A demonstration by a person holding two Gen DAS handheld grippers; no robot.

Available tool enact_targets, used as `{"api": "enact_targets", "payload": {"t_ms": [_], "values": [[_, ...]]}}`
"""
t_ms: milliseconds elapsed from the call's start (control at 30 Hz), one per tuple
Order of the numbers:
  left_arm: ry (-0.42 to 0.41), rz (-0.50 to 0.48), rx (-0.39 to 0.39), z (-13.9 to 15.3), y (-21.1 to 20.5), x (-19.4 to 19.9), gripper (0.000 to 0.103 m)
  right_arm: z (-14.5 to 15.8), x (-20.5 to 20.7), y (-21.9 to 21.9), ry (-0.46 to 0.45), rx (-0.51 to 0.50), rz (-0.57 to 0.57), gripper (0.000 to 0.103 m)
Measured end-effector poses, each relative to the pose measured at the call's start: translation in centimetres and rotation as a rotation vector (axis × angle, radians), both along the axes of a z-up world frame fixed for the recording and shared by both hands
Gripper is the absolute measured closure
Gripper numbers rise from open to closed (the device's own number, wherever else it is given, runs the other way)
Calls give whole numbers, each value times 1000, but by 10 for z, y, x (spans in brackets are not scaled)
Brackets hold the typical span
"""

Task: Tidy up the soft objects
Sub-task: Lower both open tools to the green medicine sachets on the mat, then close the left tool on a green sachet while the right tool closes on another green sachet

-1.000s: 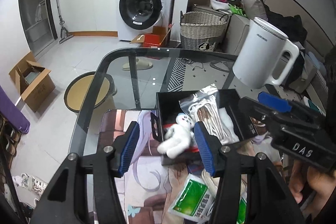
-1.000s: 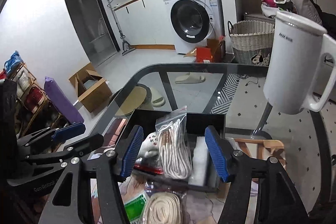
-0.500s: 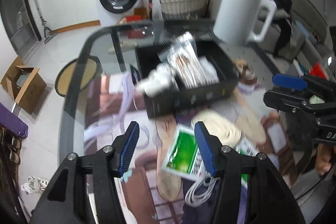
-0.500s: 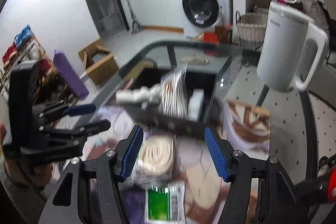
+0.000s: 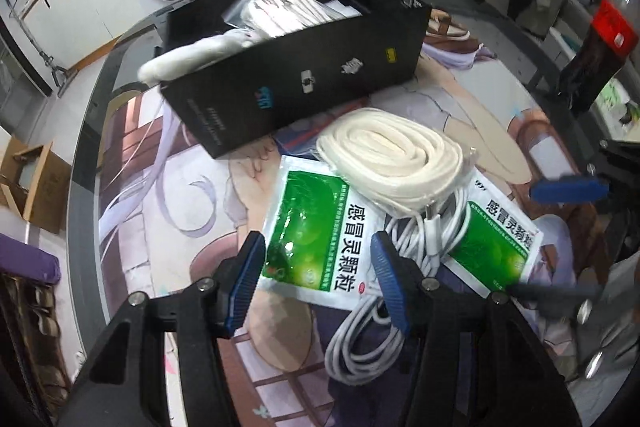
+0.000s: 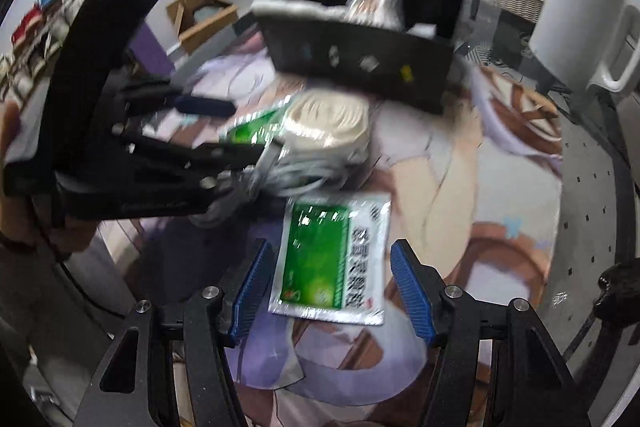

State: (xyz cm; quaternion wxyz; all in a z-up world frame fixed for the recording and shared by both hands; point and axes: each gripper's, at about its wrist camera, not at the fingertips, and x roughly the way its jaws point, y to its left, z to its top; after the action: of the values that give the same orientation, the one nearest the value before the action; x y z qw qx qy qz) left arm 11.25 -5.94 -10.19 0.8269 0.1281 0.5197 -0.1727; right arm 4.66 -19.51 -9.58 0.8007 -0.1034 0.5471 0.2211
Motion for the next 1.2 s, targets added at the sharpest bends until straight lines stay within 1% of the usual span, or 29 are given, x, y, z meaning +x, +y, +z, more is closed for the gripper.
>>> {"api": "enact_targets", "payload": {"t_ms": [67,167,200,233,267,300,367,400,467,500,533,600,633,700,800,900,933,967,1000,1033,1067,1167,1200], "values": [[-12,1,14,-2,-5,2,48,-8,-3,7,12,-28,28,40],[-13,10,-7,-3,-7,5,46,-17,-4,9,16,-62,30,40],[-8,17,-17,-4,-7,6,42,-19,-3,8,16,-63,27,40],[-5,23,-20,-4,-7,8,25,-20,-2,7,16,-66,23,40],[1,28,-3,-8,-8,10,15,-21,-1,7,14,-77,19,40],[-10,38,23,-12,-9,11,0,-22,1,6,11,-86,16,40],[-53,64,67,-16,-6,12,0,-21,4,1,10,-79,5,40],[-51,62,56,-16,-4,12,0,-22,6,-2,11,-81,-6,40],[-11,67,22,-17,1,15,11,-22,9,-6,10,-78,-14,40],[8,67,-5,-16,4,15,19,-22,10,-7,9,-80,-12,40],[42,63,-53,-16,7,16,30,-22,11,-8,6,-86,-10,40],[40,44,-45,-11,8,13,41,-21,14,-12,2,-87,-19,40],[48,39,-43,-10,9,12,44,-21,16,-16,1,-89,-28,40],[58,46,-43,-8,14,11,46,-21,22,-23,-3,-95,-56,40],[68,86,-38,-8,25,16,46,-20,30,-41,-12,-97,-125,40],[66,161,-35,-8,43,21,45,-19,36,-48,-4,-88,-140,40],[70,173,-45,-8,48,22,40,-19,36,-47,-5,-92,-138,39],[72,176,-50,-10,47,22,37,-19,36,-45,-5,-95,-135,36],[69,174,-34,-12,45,21,31,-20,36,-42,-7,-107,-127,35],[52,180,-10,-12,43,20,29,-21,37,-38,-8,-117,-120,32],[44,191,2,-12,43,19,29,-22,35,-33,-20,-131,-107,30],[65,207,-33,-12,47,22,32,-23,36,-36,-16,-121,-111,30],[67,202,-38,-13,48,23,38,-23,36,-38,-21,-121,-105,30]]}}
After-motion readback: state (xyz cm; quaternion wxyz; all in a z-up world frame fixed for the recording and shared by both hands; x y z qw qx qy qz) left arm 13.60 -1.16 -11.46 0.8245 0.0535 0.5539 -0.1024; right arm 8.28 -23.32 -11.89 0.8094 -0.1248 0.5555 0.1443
